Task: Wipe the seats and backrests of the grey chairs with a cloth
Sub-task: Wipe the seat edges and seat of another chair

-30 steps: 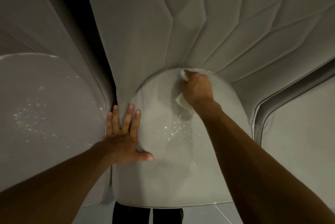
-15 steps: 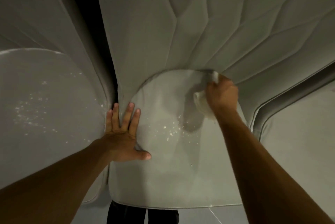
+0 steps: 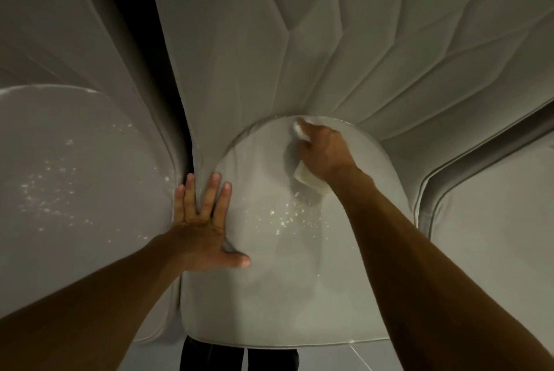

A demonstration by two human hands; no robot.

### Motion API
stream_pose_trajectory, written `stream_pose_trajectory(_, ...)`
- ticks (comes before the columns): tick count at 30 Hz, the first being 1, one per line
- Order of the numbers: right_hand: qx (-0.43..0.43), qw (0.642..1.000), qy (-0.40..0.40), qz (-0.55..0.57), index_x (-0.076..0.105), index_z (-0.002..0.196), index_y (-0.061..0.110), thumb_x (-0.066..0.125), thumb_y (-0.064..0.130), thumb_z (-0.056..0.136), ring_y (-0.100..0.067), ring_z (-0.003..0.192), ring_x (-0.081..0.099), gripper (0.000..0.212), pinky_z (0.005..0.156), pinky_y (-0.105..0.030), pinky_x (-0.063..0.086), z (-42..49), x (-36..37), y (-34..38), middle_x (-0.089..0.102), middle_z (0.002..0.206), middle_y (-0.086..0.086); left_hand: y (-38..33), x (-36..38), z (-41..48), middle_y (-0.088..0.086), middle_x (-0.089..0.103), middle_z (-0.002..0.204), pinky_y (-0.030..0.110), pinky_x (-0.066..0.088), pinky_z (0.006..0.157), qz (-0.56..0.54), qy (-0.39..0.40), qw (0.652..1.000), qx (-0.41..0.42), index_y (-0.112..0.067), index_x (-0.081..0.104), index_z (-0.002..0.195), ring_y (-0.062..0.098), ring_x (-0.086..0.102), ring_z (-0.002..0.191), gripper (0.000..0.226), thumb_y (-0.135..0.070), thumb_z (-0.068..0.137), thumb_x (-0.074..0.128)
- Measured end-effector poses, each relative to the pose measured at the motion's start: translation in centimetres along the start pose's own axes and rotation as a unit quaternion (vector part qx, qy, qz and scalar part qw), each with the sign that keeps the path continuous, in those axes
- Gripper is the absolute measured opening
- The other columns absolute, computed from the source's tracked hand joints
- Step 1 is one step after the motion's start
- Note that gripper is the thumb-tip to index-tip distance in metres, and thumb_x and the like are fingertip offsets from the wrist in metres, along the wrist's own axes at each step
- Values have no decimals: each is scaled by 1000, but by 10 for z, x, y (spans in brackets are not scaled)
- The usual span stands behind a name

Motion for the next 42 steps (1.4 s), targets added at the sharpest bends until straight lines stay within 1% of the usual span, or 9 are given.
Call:
stream_pose_trajectory(3, -36, 999, -5, 30, 49, 144, 31, 49, 30, 101, -31, 118, 59, 43, 101, -34, 43, -13, -5, 2, 60, 135, -11, 0, -1, -1, 8, -69, 130, 55, -40, 102, 1, 1, 1000, -2, -19, -58, 126, 44, -65, 114, 142, -98, 65, 43)
stream_pose_trajectory(6, 37, 986, -126, 104, 54, 140, 22, 52, 26, 99, -27, 102, 64, 42, 85, -28, 45, -24, -38, -27, 67, 117, -9, -1, -1, -2, 8, -69, 130, 55, -41, 102, -3, 5, 1000, -1, -19, -59, 125, 44, -65, 114, 142, -98, 66, 43)
stream_pose_trajectory(9, 163, 956, -201, 137, 61, 129, 8, 53, 30, 99, -37, 109, 63, 38, 90, -34, 48, -35, -60, -71, 67, 118, -19, 0, 0, 0, 8, -69, 131, 56, -39, 104, -5, 5, 1000, 0, -20, -59, 125, 44, -66, 114, 142, -98, 65, 44)
stream_pose_trajectory(13, 225, 948, -154, 165, 65, 113, -1, 48, 26, 100, -38, 109, 62, 34, 79, -32, 46, -23, -39, -72, 67, 113, -22, 1, 1, 1, 9, -68, 131, 57, -37, 105, -6, 2, 1000, 3, -20, -59, 125, 45, -64, 115, 142, -98, 64, 43)
stream_pose_trajectory(21, 33, 999, -6, 43, 53, 141, 20, 50, 27, 100, -37, 117, 59, 42, 100, -38, 45, -9, -1, 11, 61, 130, -19, 2, 1, 2, 8, -69, 131, 55, -42, 101, -4, -7, 1000, -4, -20, -60, 123, 44, -65, 115, 144, -99, 63, 44)
stream_pose_trajectory(27, 123, 966, -187, 132, 64, 124, 10, 50, 32, 101, -38, 108, 64, 34, 93, -40, 49, -25, -41, -52, 69, 116, -18, 1, 0, 2, 7, -68, 132, 52, -47, 95, -9, -26, 1000, 5, -18, -56, 129, 44, -64, 117, 144, -100, 62, 43)
stream_pose_trajectory(31, 154, 982, -95, 52, 57, 131, 10, 44, 29, 103, -38, 122, 56, 37, 104, -39, 43, -9, -28, -66, 61, 131, -19, 2, -6, 2, 7, -61, 143, 53, -42, 103, -16, -73, 997, 11, -17, -47, 143, 45, -56, 127, 150, -102, 57, 42)
stream_pose_trajectory(37, 129, 991, 9, -19, 52, 142, 17, 34, 35, 107, -35, 126, 54, 43, 108, -40, 40, -9, -15, -69, 56, 138, -15, 2, 4, 5, 8, -68, 132, 55, -41, 102, -4, -29, 1000, -2, -20, -58, 126, 45, -64, 116, 143, -99, 63, 44)
stream_pose_trajectory(42, 136, 979, -95, 118, 63, 130, 18, 43, 36, 104, -33, 114, 61, 37, 99, -38, 46, -19, -25, -73, 65, 125, -12, 1, 2, 6, 8, -68, 132, 52, -46, 94, -4, -41, 999, -2, -17, -56, 129, 45, -64, 116, 145, -99, 61, 43)
Point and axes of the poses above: each hand's wrist, its own z-axis towards the middle knuckle, its own x-axis out of the palm, y = z × x, the point moved 9 cm from there along z, towards the middle knuckle
